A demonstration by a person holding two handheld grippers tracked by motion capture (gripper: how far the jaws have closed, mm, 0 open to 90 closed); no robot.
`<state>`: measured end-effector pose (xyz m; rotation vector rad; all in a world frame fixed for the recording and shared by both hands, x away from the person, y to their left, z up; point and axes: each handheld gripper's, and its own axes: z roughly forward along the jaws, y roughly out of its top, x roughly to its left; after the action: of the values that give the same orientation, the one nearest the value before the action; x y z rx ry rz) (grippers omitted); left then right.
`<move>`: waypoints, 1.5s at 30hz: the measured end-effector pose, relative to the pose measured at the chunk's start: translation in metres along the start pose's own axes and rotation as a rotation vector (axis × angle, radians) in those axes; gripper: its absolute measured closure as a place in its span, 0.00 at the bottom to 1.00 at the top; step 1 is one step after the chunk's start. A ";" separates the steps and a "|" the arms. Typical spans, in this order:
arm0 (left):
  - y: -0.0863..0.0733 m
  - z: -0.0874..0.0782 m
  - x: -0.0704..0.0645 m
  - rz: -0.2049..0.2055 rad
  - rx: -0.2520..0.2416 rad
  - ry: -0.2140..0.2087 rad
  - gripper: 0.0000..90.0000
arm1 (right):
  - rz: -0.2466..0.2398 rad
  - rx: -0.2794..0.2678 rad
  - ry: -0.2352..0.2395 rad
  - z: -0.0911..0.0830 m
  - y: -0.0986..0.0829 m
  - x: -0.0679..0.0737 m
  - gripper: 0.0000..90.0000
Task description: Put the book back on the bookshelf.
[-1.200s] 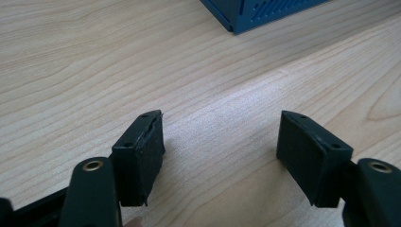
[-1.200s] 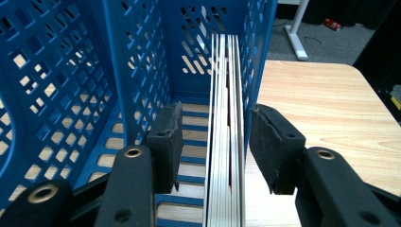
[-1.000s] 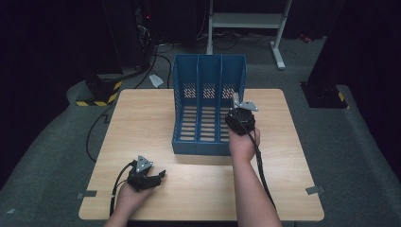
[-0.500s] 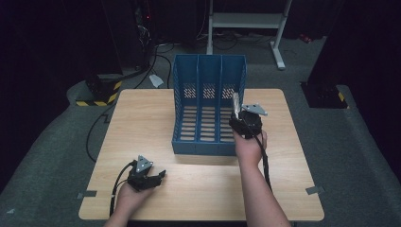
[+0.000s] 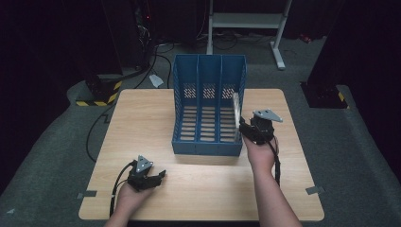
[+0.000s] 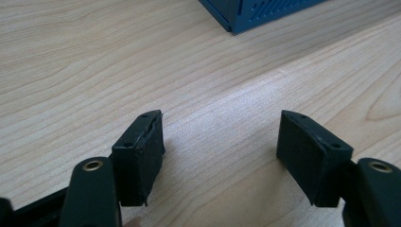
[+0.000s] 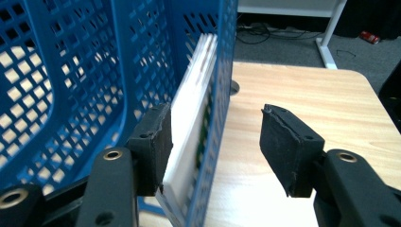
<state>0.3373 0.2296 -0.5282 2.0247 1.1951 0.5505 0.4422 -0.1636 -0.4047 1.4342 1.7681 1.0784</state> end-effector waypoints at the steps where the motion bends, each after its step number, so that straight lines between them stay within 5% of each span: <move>1: 0.000 0.000 0.000 -0.003 0.000 0.000 0.36 | -0.001 -0.003 -0.003 -0.002 -0.003 -0.004 0.49; 8: 0.000 0.000 0.000 -0.001 0.001 0.003 0.36 | -0.005 0.012 -0.004 -0.008 -0.029 -0.032 0.45; 20: 0.000 0.000 -0.001 -0.003 -0.001 0.004 0.36 | -0.014 0.144 -0.025 -0.003 -0.097 -0.077 0.41; 30: 0.000 0.000 -0.001 -0.003 -0.002 0.006 0.36 | -0.041 0.245 -0.013 -0.008 -0.136 -0.091 0.39; 35: 0.000 0.000 -0.001 -0.002 -0.002 0.008 0.36 | -0.071 0.259 0.025 -0.017 -0.141 -0.091 0.29; 45: 0.001 0.001 -0.001 -0.007 -0.001 0.006 0.36 | -0.064 0.263 -0.001 -0.017 -0.142 -0.088 0.25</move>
<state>0.3377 0.2284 -0.5282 2.0184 1.2052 0.5543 0.3805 -0.2644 -0.5236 1.5175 1.9987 0.8355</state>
